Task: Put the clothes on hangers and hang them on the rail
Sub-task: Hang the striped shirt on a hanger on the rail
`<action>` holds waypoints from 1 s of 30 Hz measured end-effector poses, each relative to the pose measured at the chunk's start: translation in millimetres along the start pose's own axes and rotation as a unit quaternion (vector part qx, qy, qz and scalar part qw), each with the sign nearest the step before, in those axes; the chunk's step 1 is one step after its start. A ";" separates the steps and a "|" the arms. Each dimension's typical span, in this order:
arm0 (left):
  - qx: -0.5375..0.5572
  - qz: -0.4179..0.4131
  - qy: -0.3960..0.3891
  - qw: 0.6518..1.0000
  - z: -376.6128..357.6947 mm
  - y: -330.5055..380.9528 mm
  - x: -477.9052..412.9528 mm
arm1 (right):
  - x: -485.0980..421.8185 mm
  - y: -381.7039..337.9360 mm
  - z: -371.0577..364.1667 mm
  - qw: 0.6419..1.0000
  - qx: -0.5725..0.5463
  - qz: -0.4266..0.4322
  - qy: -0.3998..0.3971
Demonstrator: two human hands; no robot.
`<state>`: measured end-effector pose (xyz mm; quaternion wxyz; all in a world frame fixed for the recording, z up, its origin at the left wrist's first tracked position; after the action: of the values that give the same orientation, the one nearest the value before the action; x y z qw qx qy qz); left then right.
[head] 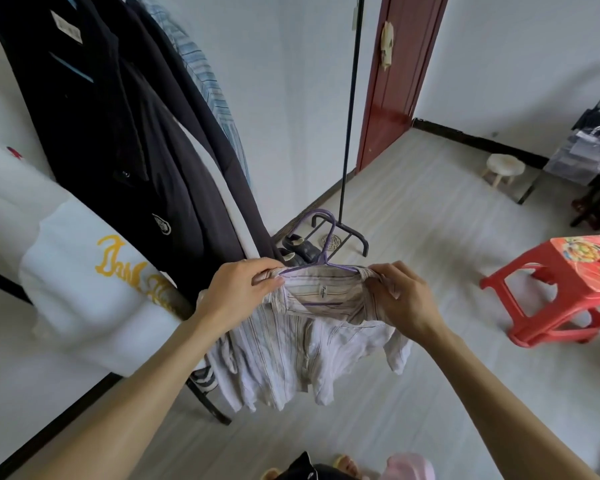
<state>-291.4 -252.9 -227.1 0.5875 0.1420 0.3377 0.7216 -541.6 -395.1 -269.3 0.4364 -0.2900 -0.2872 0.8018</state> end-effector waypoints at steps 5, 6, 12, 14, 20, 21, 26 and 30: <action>0.010 -0.042 -0.012 0.999 1.6 5.6 -5.7 | -2.3 -4.5 -4.1 0.999 -0.004 0.001 0.042; 0.009 -0.054 -0.029 0.998 1.2 5.4 -6.1 | -1.1 -3.3 -6.1 0.999 -0.003 0.004 0.042; -0.059 -0.034 -0.044 0.997 -2.4 -9.7 0.3 | -0.7 -6.0 -10.2 0.994 0.088 0.002 -0.068; -0.073 -0.019 -0.040 0.996 -0.8 -18.5 7.6 | -3.6 -17.6 -13.0 0.982 0.097 -0.023 -0.159; -0.120 0.034 -0.014 0.992 38.9 -34.0 18.9 | -13.6 -99.4 -22.1 0.940 -0.047 -0.030 -0.337; -0.138 0.030 0.002 0.990 49.9 -32.9 21.7 | -14.5 -113.6 -22.7 0.932 -0.079 -0.033 -0.353; -0.297 -0.010 0.185 0.937 138.0 -14.3 31.7 | -39.5 -191.2 -21.5 0.897 -0.164 -0.037 -0.408; -0.478 0.005 0.329 0.814 225.1 19.9 21.1 | -69.6 -278.7 -12.3 0.902 -0.200 0.063 -0.377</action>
<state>-176.6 -162.5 -53.4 0.4314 -0.4008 0.1232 0.7988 -352.8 -326.3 -63.6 0.1767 -0.0651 -0.5658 0.8027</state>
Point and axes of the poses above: each hand's wrist, its own x-axis away from the middle knuckle, its own z-axis out of the back of the hand, y = z × x, the point moved 3 cm from there along -x, towards the middle knuckle, and after that the axes turned 9 degrees about -z, right-handed, at the moved point
